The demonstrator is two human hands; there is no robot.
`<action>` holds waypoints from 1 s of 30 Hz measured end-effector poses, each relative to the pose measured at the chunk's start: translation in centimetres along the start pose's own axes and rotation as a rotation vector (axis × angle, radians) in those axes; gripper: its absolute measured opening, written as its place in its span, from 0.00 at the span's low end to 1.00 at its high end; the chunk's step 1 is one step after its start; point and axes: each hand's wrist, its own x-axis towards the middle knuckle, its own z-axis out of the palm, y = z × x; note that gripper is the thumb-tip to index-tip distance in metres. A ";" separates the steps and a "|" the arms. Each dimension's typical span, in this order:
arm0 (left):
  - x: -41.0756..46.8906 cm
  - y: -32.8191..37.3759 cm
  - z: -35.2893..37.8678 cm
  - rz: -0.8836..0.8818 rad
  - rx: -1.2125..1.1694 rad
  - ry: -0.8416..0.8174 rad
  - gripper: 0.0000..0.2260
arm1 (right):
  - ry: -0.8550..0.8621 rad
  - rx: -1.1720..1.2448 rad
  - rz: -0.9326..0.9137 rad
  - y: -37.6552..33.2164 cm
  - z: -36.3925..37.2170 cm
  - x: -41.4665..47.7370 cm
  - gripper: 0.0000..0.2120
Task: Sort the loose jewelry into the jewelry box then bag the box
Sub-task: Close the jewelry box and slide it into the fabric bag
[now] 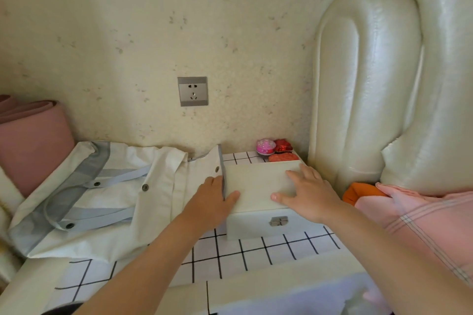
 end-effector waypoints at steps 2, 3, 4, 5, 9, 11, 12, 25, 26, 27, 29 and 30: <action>-0.2 0.1 0.0 -0.023 -0.059 -0.047 0.29 | 0.008 0.070 0.078 0.8 0.2 -0.2 0.44; -0.4 0.2 0.0 -0.030 -0.078 -0.053 0.29 | -0.008 0.143 0.111 1.2 0.4 -0.3 0.45; -0.4 0.4 0.0 -0.026 -0.051 -0.029 0.29 | -0.027 0.218 0.133 1.6 0.6 -0.4 0.45; -0.5 0.8 -0.1 -0.011 0.040 0.030 0.27 | -0.041 0.276 0.145 1.8 0.8 -0.4 0.45; -1.0 2.8 -1.4 -0.102 0.276 0.102 0.21 | -0.039 0.340 0.147 2.5 1.1 -0.3 0.44; -1.4 2.9 -1.3 -0.205 0.145 0.014 0.25 | -0.024 0.366 0.144 2.7 1.1 -0.3 0.45; -1.7 3.0 -1.3 -0.229 0.113 -0.001 0.26 | -0.013 0.382 0.141 2.7 1.2 -0.3 0.45; -4.0 3.3 1.7 -0.164 -0.337 -0.110 0.38 | -0.072 0.430 0.034 3.6 1.0 -1.3 0.62; -4.0 3.5 1.9 -0.141 -0.367 -0.097 0.42 | -0.084 0.402 0.018 3.8 1.1 -1.4 0.63; -4.0 3.9 2.0 -0.127 -0.384 -0.079 0.42 | -0.080 0.387 0.008 3.9 1.3 -1.5 0.63; -4.1 4.3 2.2 -0.119 -0.399 -0.031 0.37 | -0.046 0.404 0.008 4.1 1.5 -1.5 0.60; -4.3 4.4 2.0 -0.114 -0.405 -0.013 0.36 | -0.032 0.418 0.010 4.3 1.6 -1.6 0.59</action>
